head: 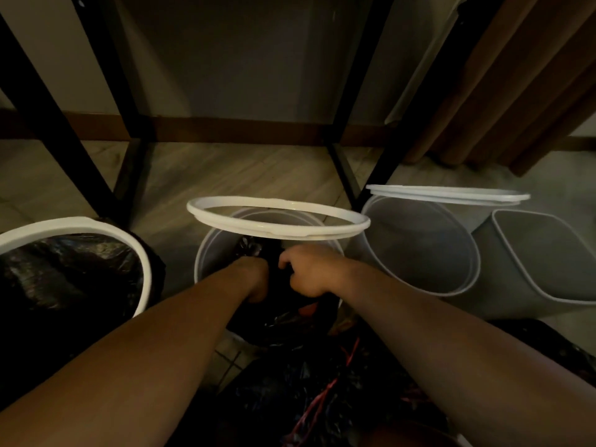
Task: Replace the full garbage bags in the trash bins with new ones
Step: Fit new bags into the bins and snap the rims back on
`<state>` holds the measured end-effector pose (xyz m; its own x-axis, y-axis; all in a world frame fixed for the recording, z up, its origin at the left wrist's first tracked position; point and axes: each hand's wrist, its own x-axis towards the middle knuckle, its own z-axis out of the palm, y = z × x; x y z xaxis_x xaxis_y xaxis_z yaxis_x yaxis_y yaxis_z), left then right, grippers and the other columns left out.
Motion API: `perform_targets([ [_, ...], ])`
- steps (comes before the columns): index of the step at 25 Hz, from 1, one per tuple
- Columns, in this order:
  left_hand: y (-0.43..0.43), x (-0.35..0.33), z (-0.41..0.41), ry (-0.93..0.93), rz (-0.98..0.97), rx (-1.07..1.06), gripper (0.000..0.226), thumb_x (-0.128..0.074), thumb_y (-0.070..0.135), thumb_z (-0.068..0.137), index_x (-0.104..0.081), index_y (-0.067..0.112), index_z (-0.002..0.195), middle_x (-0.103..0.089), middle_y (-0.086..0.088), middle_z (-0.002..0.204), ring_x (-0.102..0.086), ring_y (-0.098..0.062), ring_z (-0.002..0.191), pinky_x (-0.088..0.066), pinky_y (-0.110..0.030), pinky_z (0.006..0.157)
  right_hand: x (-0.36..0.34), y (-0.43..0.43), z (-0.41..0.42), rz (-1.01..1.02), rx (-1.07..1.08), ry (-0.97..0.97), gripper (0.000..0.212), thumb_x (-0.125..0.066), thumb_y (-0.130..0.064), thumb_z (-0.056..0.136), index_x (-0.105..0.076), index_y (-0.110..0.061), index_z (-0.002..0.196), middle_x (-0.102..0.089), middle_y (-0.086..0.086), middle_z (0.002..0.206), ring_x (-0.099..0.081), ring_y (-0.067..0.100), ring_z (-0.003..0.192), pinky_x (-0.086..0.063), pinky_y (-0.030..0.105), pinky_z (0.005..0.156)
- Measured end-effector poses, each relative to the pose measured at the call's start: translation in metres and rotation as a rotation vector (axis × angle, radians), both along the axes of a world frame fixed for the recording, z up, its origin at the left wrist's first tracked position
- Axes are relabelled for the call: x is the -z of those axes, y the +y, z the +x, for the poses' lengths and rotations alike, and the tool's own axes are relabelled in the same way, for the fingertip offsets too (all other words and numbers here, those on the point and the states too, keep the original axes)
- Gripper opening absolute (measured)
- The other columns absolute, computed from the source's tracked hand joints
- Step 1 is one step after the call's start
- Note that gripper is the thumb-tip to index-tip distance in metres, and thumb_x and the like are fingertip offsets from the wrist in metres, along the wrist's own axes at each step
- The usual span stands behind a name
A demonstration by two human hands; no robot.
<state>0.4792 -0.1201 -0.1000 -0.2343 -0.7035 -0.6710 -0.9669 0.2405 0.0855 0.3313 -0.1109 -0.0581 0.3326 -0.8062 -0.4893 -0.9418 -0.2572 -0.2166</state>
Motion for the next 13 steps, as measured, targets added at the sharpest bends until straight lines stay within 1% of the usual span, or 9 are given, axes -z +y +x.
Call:
perform_targets([
  [1, -0.001, -0.002, 0.003, 0.014, -0.056, -0.040, 0.041, -0.067, 0.013, 0.096, -0.061, 0.006, 0.137, -0.063, -0.018, 0.139, -0.062, -0.031, 0.128, -0.053, -0.037, 0.103, -0.005, 0.007, -0.003, -0.035, -0.007, -0.006, 0.032, -0.063, -0.024, 0.091, -0.070, -0.028, 0.122, -0.068, 0.003, 0.120, -0.063, 0.025, 0.107, -0.055, 0.038, 0.093],
  [3, -0.004, -0.006, 0.011, 0.058, -0.170, -0.075, 0.040, -0.060, 0.009, 0.099, -0.060, 0.005, 0.138, -0.061, -0.021, 0.140, -0.060, -0.034, 0.130, -0.052, -0.043, 0.107, -0.015, 0.016, -0.010, -0.081, 0.007, -0.036, 0.033, -0.060, -0.029, 0.093, -0.069, -0.031, 0.126, -0.066, 0.004, 0.127, -0.061, 0.025, 0.116, -0.053, 0.041, 0.099],
  [5, -0.005, -0.010, 0.017, 0.063, -0.297, -0.038, 0.041, -0.046, 0.007, 0.104, -0.056, 0.007, 0.144, -0.057, -0.023, 0.143, -0.058, -0.035, 0.130, -0.050, -0.047, 0.109, -0.026, 0.024, -0.014, -0.101, 0.039, -0.070, 0.042, -0.057, -0.029, 0.092, -0.063, -0.038, 0.133, -0.061, 0.002, 0.138, -0.057, 0.025, 0.124, -0.053, 0.044, 0.102],
  [6, -0.005, -0.013, 0.019, 0.080, -0.338, -0.032, 0.040, -0.042, 0.009, 0.106, -0.056, 0.008, 0.144, -0.057, -0.022, 0.142, -0.060, -0.035, 0.128, -0.050, -0.049, 0.108, -0.031, 0.029, -0.016, -0.109, 0.056, -0.073, 0.047, -0.056, -0.030, 0.091, -0.059, -0.042, 0.136, -0.059, 0.001, 0.142, -0.056, 0.024, 0.127, -0.052, 0.046, 0.102],
  [9, 0.001, -0.028, 0.018, 0.129, -0.337, -0.016, 0.039, -0.046, 0.011, 0.106, -0.059, 0.012, 0.143, -0.057, -0.017, 0.145, -0.058, -0.034, 0.131, -0.048, -0.052, 0.110, -0.042, 0.037, -0.028, -0.161, 0.110, -0.039, 0.051, -0.053, -0.028, 0.093, -0.053, -0.046, 0.141, -0.055, 0.001, 0.150, -0.055, 0.026, 0.132, -0.051, 0.046, 0.104],
  [11, 0.002, -0.035, 0.022, 0.211, -0.343, -0.058, 0.034, -0.051, 0.016, 0.105, -0.065, 0.013, 0.136, -0.064, -0.014, 0.138, -0.061, -0.032, 0.126, -0.050, -0.048, 0.108, -0.044, 0.041, -0.035, -0.202, 0.129, -0.003, 0.048, -0.053, -0.023, 0.098, -0.056, -0.041, 0.143, -0.056, 0.004, 0.151, -0.055, 0.029, 0.133, -0.049, 0.043, 0.104],
  [13, 0.002, -0.043, 0.028, 0.288, -0.383, -0.033, 0.031, -0.061, 0.022, 0.099, -0.067, 0.017, 0.129, -0.069, -0.008, 0.129, -0.064, -0.028, 0.117, -0.053, -0.044, 0.103, -0.041, 0.037, -0.035, -0.220, 0.149, -0.025, 0.040, -0.053, -0.015, 0.099, -0.065, -0.026, 0.137, -0.062, 0.009, 0.142, -0.057, 0.031, 0.129, -0.045, 0.037, 0.105],
])
